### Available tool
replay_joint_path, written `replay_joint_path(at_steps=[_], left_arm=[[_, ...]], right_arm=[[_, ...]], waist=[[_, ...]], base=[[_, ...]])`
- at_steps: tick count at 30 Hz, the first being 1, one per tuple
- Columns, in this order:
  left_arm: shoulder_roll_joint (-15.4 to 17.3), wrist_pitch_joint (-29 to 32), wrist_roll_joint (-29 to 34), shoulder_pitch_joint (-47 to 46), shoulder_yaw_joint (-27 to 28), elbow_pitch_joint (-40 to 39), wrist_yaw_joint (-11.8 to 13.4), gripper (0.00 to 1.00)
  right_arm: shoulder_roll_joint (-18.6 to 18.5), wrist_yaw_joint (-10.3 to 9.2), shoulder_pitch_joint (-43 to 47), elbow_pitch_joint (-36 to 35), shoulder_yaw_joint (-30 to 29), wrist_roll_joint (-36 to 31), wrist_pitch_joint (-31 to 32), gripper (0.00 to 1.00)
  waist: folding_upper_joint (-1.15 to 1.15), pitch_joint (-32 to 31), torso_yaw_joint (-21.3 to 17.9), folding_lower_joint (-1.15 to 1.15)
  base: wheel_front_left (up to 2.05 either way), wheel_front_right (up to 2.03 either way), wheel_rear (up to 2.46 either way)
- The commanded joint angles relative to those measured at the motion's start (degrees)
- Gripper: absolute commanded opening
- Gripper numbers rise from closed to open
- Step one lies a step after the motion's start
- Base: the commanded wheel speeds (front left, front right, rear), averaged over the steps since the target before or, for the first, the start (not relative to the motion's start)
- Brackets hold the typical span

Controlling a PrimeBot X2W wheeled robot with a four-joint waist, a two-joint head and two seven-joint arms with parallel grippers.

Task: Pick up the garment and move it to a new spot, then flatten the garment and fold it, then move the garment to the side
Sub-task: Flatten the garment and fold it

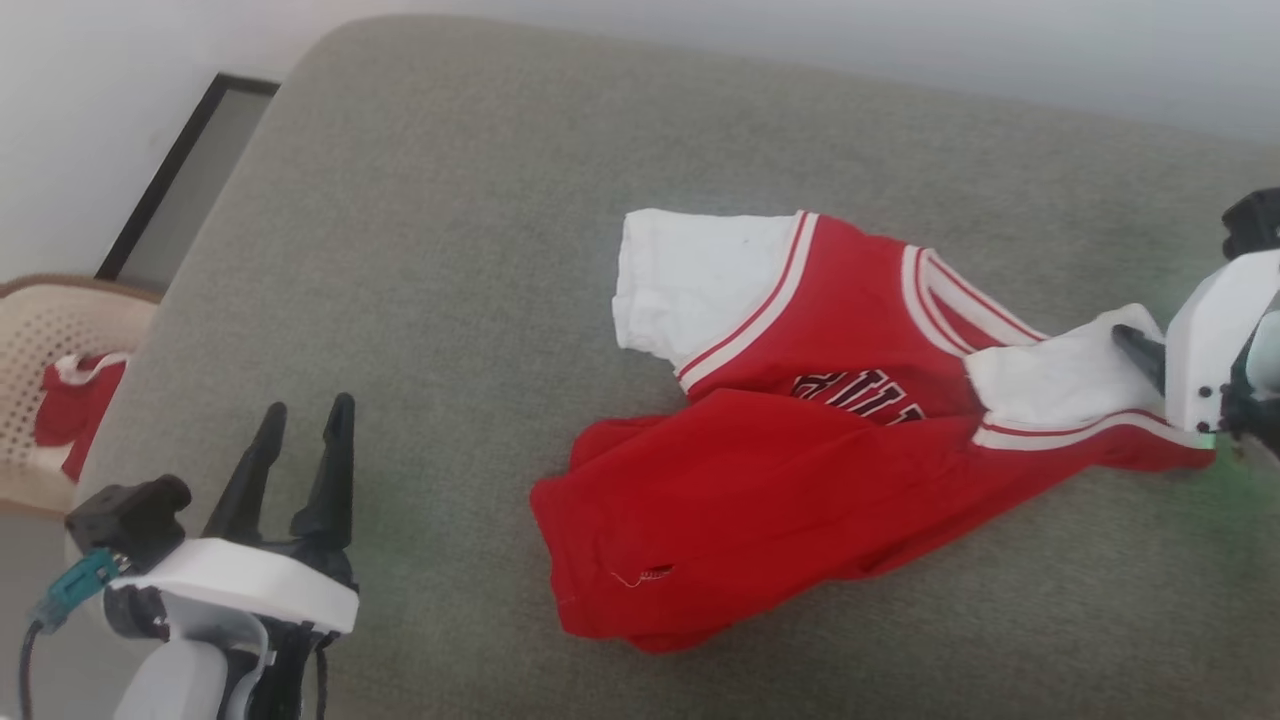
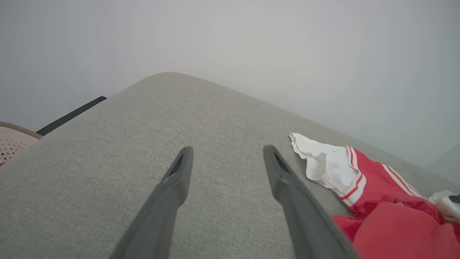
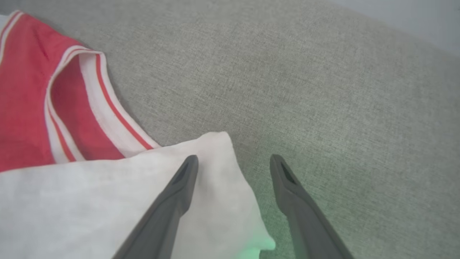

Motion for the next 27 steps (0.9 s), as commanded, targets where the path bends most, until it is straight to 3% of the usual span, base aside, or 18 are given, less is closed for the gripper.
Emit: replay_joint_path(at_steps=[1, 8, 10, 18, 27], left_arm=[[-0.3, -0.4, -0.6, -1.0, -0.3, 0.3, -0.3, 1.0], [-1.1, -1.2, -0.8, -2.8, -1.3, 2.3, -0.8, 1.0], [-1.1, -1.6, -0.8, -2.9, -1.4, 2.8, -0.8, 1.0], [-1.2, -2.0, -1.1, -3.4, -1.2, 4.2, -1.1, 1.0], [-0.3, -2.4, -1.0, -1.5, 0.3, 4.3, -1.2, 1.0]], right_arm=[[-0.3, 0.0, -0.9, 0.6, 0.8, 0.7, 1.2, 1.0], [-1.4, 0.0, -2.1, 4.1, 4.6, 3.2, 8.3, 1.0], [-1.5, 0.0, -2.4, 4.6, 5.5, 3.3, 8.8, 0.0], [-2.9, 0.0, -3.8, 0.8, 7.6, 4.7, 5.6, 0.0], [-6.3, 0.0, 0.0, -11.5, 10.2, 9.5, 3.4, 0.0]], waist=[[0.0, 1.2, 1.1, 0.0], [0.0, 2.6, 2.5, 0.0], [0.0, 2.9, 2.7, 0.0], [0.0, 2.3, 2.2, 0.0], [0.0, 0.4, -1.0, 0.0]], base=[[0.0, 0.0, 0.0], [0.0, 0.0, 0.0], [0.0, 0.0, 0.0], [0.0, 0.0, 0.0], [0.0, 0.0, 0.0]])
